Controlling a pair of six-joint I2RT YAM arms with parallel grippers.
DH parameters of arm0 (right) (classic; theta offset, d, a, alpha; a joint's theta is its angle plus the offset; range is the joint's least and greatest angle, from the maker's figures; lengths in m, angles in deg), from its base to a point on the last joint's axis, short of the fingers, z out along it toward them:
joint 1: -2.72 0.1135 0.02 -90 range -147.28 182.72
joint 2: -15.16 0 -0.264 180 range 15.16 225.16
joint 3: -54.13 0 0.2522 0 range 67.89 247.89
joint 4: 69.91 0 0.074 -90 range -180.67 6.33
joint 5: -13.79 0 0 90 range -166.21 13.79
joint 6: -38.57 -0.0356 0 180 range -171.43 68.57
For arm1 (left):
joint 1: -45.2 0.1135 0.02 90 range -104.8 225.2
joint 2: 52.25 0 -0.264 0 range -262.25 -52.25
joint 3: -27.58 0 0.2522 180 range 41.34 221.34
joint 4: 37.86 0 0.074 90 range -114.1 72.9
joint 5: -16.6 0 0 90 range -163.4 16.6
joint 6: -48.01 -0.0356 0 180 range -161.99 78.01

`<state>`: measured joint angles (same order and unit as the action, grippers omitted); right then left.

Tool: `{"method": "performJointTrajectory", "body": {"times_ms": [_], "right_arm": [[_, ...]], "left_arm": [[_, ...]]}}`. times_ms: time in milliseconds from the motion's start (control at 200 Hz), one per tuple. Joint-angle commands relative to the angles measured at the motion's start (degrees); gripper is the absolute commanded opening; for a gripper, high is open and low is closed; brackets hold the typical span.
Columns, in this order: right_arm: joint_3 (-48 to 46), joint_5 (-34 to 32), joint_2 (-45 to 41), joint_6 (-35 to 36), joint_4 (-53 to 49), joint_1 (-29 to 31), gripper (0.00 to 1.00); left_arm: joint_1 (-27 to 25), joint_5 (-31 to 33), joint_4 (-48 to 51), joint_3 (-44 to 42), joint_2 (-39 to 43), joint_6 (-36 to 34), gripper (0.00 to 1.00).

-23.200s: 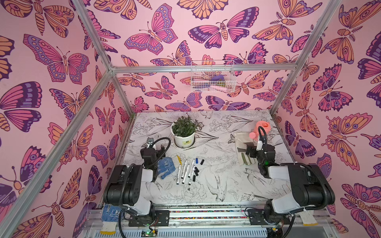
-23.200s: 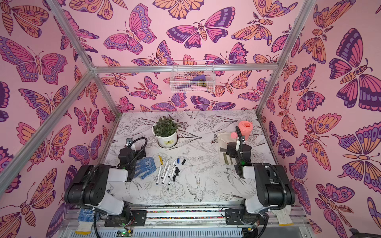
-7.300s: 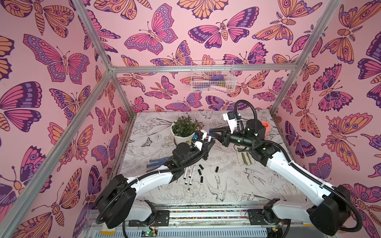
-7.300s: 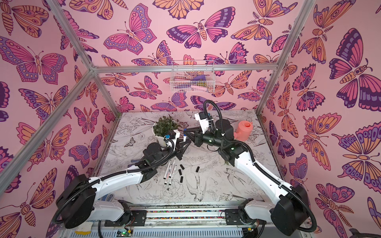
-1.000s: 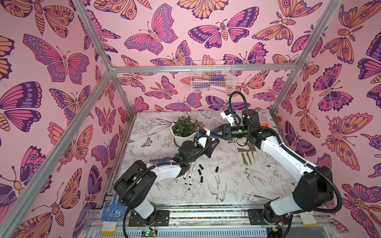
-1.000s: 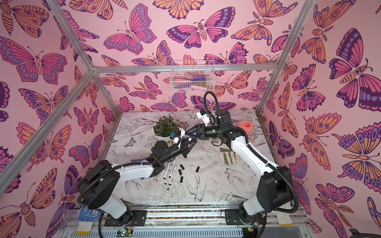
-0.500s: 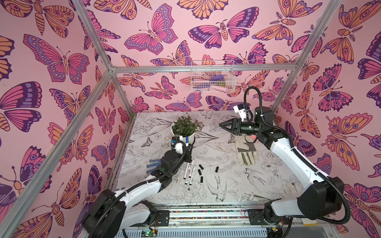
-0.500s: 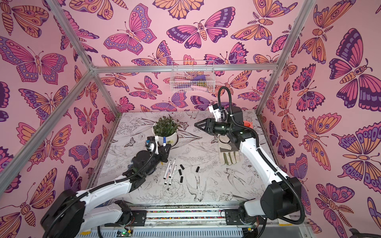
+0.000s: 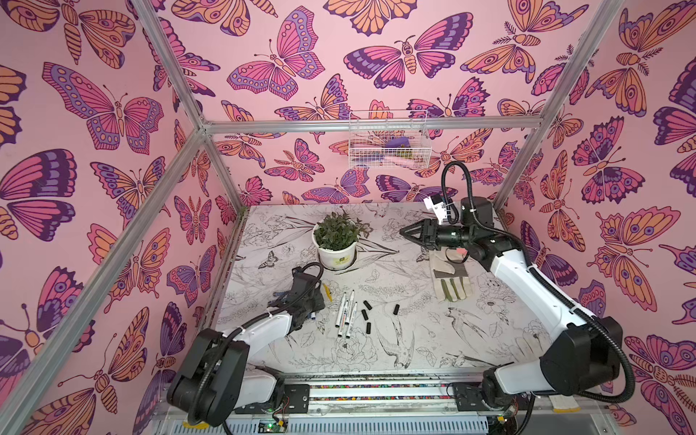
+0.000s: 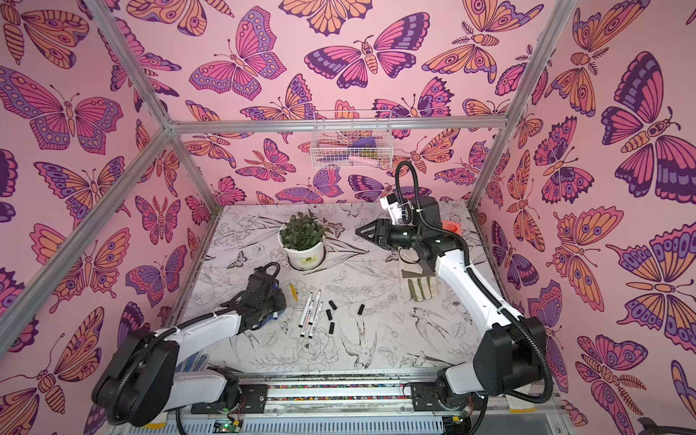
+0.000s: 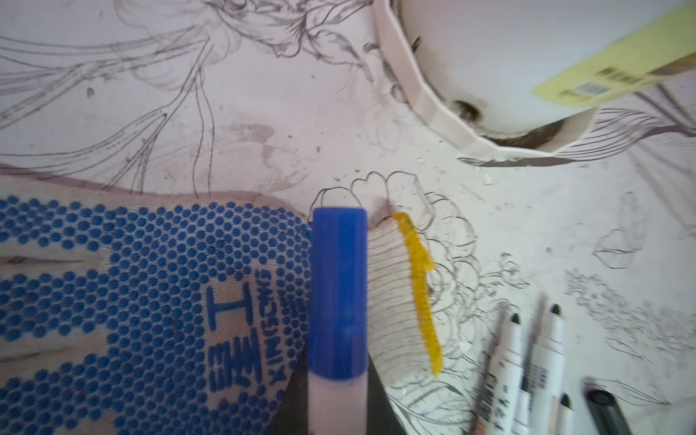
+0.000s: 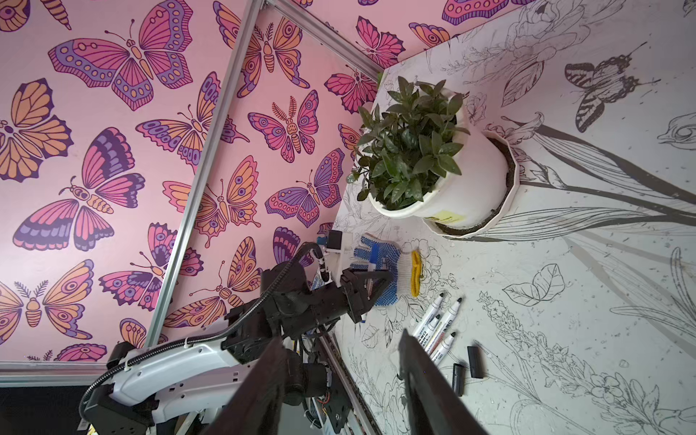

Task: Insert the pens into the pen caps
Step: 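Lay the capped marker on the table beside the glove and open the left gripper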

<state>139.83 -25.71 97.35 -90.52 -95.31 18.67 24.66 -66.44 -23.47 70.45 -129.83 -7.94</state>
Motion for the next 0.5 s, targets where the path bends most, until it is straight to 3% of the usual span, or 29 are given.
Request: {"method": "performJointTrajectory", "body": {"times_ms": [0,110,210,240,295,496], "right_arm": [[-0.35,-0.66,-0.96,1.74,-1.40,-0.12,0.51],[-0.31,-1.08,-1.38,2.74,-2.49,-0.11,0.51],[-0.40,-1.20,-1.51,3.16,-2.63,-0.08,0.50],[-0.40,-1.19,-1.51,3.37,-2.92,-0.12,0.50],[-0.40,-1.28,-1.51,3.65,-3.20,-0.12,0.49],[-0.31,-1.09,-1.67,4.64,-3.88,-0.12,0.47]], "left_arm": [[0.73,0.99,1.55,3.45,-3.48,-3.46,0.00],[1.20,1.05,3.19,6.43,-7.97,-5.26,0.00],[1.29,1.09,5.41,9.03,-10.76,-6.06,0.16],[1.29,0.45,5.99,9.58,-10.99,-6.49,0.32],[1.29,-0.44,6.67,10.30,-10.56,-6.64,0.43],[0.77,0.67,10.80,10.51,-2.58,-6.88,0.53]]}}
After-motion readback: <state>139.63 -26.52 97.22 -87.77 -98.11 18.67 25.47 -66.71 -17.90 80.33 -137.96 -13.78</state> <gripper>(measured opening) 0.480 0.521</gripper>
